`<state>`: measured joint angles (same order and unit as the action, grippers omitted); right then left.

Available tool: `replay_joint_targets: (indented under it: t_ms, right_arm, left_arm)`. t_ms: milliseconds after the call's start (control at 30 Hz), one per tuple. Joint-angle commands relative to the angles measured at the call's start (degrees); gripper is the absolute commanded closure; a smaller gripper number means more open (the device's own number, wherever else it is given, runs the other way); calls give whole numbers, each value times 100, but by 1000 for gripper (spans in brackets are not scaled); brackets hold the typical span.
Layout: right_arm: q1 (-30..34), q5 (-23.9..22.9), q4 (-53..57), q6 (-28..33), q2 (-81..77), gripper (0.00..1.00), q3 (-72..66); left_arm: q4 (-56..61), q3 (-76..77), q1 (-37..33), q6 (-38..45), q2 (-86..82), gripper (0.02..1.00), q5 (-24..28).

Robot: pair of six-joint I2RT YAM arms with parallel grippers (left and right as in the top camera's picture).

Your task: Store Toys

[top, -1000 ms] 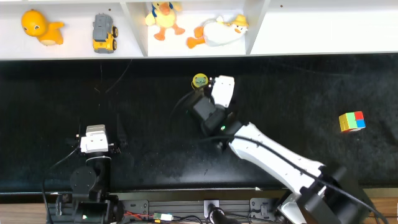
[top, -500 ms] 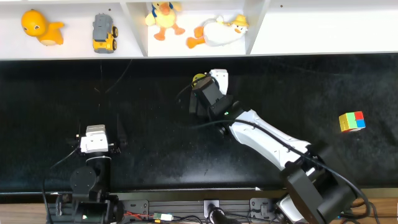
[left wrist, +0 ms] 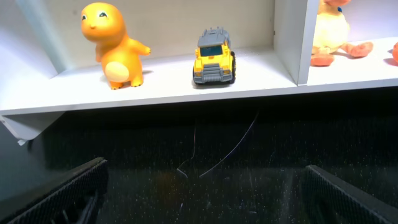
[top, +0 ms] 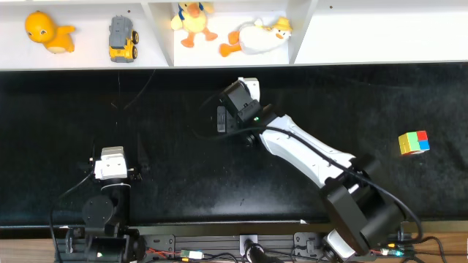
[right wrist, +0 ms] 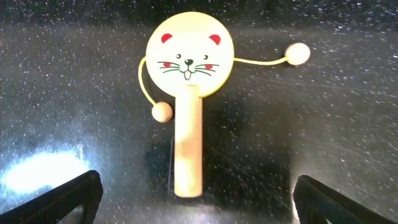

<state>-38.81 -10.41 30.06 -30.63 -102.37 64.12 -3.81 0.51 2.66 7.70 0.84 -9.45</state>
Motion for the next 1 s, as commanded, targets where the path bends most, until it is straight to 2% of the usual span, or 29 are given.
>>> replay_joint_targets:
  t_ms: [33, 267, 733, 1000]
  right_arm:
    - [-140, 61, 15, -57, -245, 3, 232]
    - [-179, 66, 4, -160, -339, 5, 280]
    - [-177, -299, -221, -42, -369, 3, 280]
    - [-177, -280, -229, -46, -763, 25, 280]
  left_arm:
    - [-20, -4, 31, 85, -68, 20, 39]
    - [-20, -4, 31, 85, -68, 20, 39]
    - [-20, -4, 31, 85, -68, 20, 39]
    - [-20, -4, 31, 85, -68, 20, 39]
